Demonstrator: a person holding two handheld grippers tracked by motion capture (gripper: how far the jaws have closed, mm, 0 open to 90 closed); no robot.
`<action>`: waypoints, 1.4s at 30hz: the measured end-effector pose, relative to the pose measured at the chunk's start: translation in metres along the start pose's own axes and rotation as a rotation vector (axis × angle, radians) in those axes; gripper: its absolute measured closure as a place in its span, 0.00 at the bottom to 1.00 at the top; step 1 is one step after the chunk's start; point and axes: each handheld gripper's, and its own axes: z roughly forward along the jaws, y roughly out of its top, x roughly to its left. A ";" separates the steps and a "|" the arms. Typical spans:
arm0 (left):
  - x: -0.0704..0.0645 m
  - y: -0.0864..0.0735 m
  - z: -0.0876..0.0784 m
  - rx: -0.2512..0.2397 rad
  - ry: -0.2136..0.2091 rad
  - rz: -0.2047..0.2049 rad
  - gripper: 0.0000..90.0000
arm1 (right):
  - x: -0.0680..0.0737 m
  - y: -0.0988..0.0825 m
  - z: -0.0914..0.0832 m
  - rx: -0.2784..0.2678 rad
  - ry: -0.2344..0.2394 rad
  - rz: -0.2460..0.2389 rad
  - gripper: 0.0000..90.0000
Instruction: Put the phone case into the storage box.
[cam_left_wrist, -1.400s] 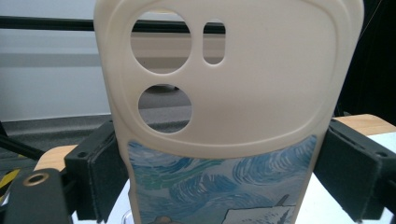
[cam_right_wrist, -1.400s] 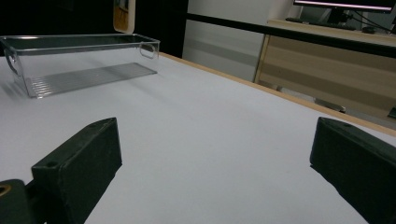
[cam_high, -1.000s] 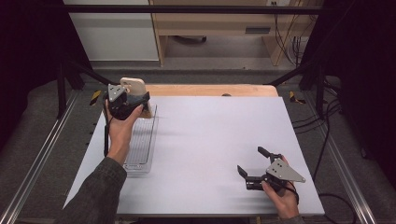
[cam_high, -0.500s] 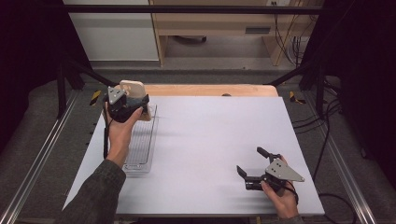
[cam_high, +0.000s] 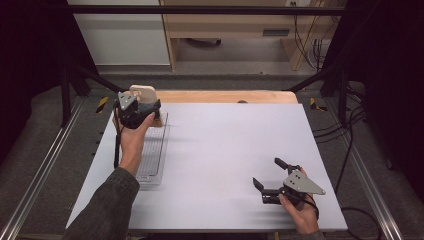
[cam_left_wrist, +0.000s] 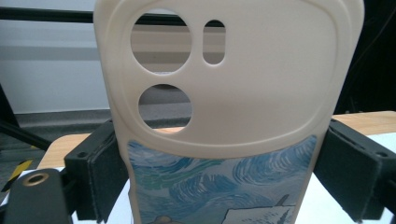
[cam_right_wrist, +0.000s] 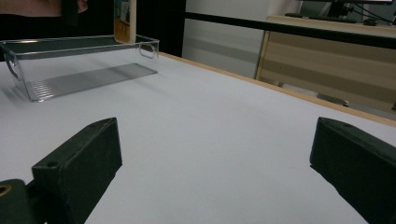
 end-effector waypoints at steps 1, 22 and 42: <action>0.000 -0.001 0.002 0.003 0.006 0.001 0.12 | 0.000 0.000 0.000 0.000 0.000 0.000 0.03; -0.001 -0.013 0.023 0.009 0.044 0.024 0.12 | 0.001 0.000 0.001 0.005 0.008 0.008 0.02; -0.002 -0.022 0.033 0.048 0.042 0.047 0.12 | 0.001 0.000 0.001 0.006 0.012 0.011 0.02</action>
